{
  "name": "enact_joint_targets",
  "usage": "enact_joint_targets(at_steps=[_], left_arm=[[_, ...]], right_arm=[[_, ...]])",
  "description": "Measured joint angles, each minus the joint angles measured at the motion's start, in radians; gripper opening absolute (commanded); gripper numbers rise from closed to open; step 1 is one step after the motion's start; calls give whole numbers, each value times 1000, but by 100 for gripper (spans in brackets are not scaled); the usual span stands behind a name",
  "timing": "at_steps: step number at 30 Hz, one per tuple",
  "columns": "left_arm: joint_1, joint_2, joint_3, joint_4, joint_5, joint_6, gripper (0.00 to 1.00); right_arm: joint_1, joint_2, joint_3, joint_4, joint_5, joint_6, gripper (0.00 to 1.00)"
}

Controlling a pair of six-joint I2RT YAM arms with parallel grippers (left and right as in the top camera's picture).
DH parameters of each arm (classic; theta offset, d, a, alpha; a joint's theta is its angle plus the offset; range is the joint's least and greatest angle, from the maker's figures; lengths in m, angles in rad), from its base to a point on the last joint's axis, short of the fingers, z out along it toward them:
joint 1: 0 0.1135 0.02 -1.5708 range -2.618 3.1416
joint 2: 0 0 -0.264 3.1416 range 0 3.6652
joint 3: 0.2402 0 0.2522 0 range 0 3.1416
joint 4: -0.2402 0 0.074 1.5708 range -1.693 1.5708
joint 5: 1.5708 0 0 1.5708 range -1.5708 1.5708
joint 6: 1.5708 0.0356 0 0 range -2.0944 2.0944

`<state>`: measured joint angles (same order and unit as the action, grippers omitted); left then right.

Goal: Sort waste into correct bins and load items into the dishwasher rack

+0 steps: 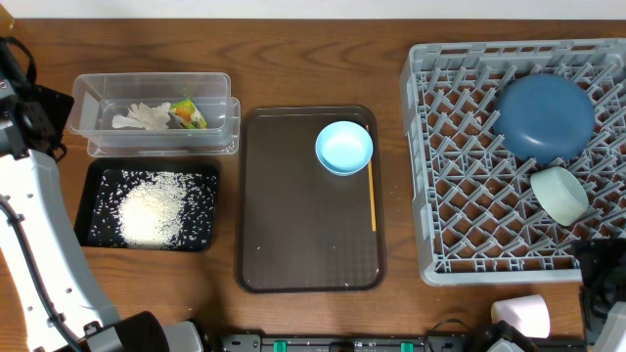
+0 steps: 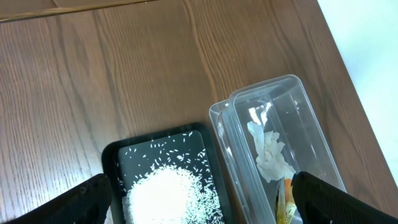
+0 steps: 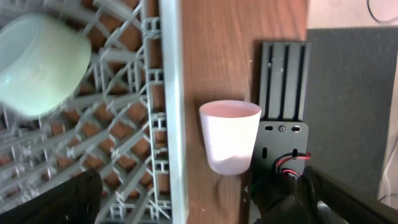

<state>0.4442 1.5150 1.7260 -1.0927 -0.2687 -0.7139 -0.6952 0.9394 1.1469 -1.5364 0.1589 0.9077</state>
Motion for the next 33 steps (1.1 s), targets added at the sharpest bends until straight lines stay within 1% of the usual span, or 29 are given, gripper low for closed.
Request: enact_joint_targets(at_steps=[6,13,17,18,19,20,21,23,25,27,29,31,33], left_arm=[[0,0,0,0,0,0,95],[0,0,0,0,0,0,95],[0,0,0,0,0,0,95],[0,0,0,0,0,0,95],[0,0,0,0,0,0,95],[0,0,0,0,0,0,95],[0,0,0,0,0,0,95],[0,0,0,0,0,0,95],[0,0,0,0,0,0,95],[0,0,0,0,0,0,95],[0,0,0,0,0,0,95],[0,0,0,0,0,0,95],[0,0,0,0,0,0,95]], right_arm=[[-126,8,-76,38,3,36,99],[-322,55,-227,41,-50,151,99],[-386,67,-261,107,-87,189,99],[-394,68,-262,125,-90,193,95],[-401,69,-264,148,-93,195,88],[-403,69,-265,166,-95,201,85],[-403,71,-265,178,-98,212,84],[-403,78,-266,187,-104,230,88],[-403,91,-267,183,-108,246,85],[-403,107,-276,167,-114,266,87],[-403,120,-296,151,-117,289,88],[-403,135,-333,146,-119,317,91],[-403,151,-370,157,-122,341,90]])
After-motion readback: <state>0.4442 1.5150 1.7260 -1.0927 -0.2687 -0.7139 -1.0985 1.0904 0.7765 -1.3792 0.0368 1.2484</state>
